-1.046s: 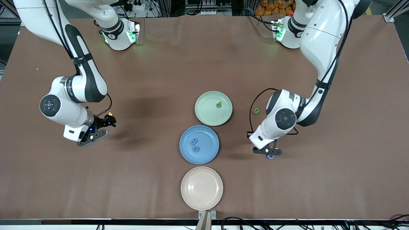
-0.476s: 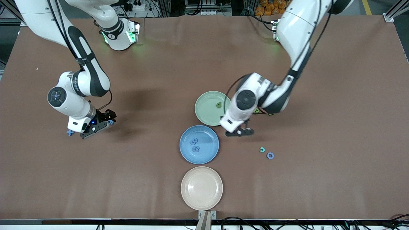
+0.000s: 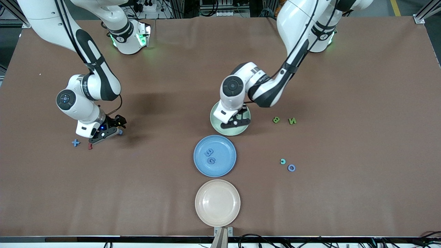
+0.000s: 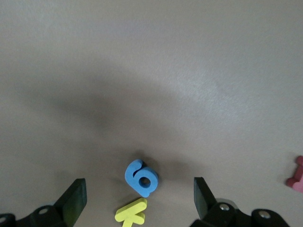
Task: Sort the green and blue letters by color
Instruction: 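Drop the green n on the green plate while the right gripper reaches letters, then grasp the blue G with the right gripper while the left gripper reaches B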
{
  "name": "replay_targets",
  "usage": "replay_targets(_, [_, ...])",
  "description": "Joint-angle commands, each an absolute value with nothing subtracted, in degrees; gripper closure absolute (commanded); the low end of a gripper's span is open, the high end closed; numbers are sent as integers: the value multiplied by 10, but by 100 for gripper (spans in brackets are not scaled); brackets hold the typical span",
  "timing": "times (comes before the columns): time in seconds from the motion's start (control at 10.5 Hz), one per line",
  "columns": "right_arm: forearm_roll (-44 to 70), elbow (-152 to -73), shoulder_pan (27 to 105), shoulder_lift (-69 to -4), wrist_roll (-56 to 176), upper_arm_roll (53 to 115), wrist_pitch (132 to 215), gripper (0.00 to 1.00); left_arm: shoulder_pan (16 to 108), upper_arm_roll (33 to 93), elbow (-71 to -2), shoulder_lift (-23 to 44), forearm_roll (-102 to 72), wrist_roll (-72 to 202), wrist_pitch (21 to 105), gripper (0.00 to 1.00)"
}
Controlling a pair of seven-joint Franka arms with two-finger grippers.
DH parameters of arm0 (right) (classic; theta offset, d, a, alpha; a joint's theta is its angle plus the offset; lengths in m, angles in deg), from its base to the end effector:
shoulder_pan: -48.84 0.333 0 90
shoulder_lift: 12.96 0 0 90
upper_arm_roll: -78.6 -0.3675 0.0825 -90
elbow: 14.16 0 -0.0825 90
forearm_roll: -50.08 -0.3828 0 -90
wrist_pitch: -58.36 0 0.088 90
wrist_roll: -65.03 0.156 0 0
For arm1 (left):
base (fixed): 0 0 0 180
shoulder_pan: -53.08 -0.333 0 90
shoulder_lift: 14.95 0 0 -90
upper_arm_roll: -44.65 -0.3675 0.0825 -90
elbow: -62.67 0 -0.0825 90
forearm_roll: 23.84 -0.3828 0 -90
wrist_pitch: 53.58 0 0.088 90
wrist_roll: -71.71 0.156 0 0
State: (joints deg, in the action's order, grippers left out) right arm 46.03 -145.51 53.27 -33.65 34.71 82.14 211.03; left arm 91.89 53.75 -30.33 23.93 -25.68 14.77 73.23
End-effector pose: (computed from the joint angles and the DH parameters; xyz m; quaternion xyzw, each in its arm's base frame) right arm 0.5491 0.0072 0.1936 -0.9706 -0.2407 -0.0073 0.0038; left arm 0.4869 -0.5163 0.2148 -0.9950 -0.0838 0.0544 0.0085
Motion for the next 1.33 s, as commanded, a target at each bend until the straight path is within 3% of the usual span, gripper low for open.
replay_targets(0.0, [469,-1478,519,-337,340,813,2132,0,943,529,-308,242,-253,122,727,0])
replay_targets(0.29, [469,-1482,515,-351,338,812,2154,0,932,526,-336,224,-268,139,728,0])
replay_targets(0.38, [469,-1482,514,-352,338,812,2154,17,918,526,-356,208,-272,149,731,0])
replay_targets(0.48, [469,-1481,512,-355,337,812,2155,27,913,526,-399,179,-273,156,759,0])
replay_targets(0.67, [469,-1481,512,-364,330,812,2170,52,890,526,-529,106,-274,180,867,0])
replay_targets(0.76, [469,-1480,512,-364,331,812,2170,73,874,526,-561,83,-274,181,872,0])
replay_targets(0.86, [467,-1479,513,-364,333,812,2169,84,849,526,-582,68,-274,182,875,0])
replay_targets(1.24, [463,-1475,513,-361,337,811,2167,87,781,527,-639,22,-274,170,876,0])
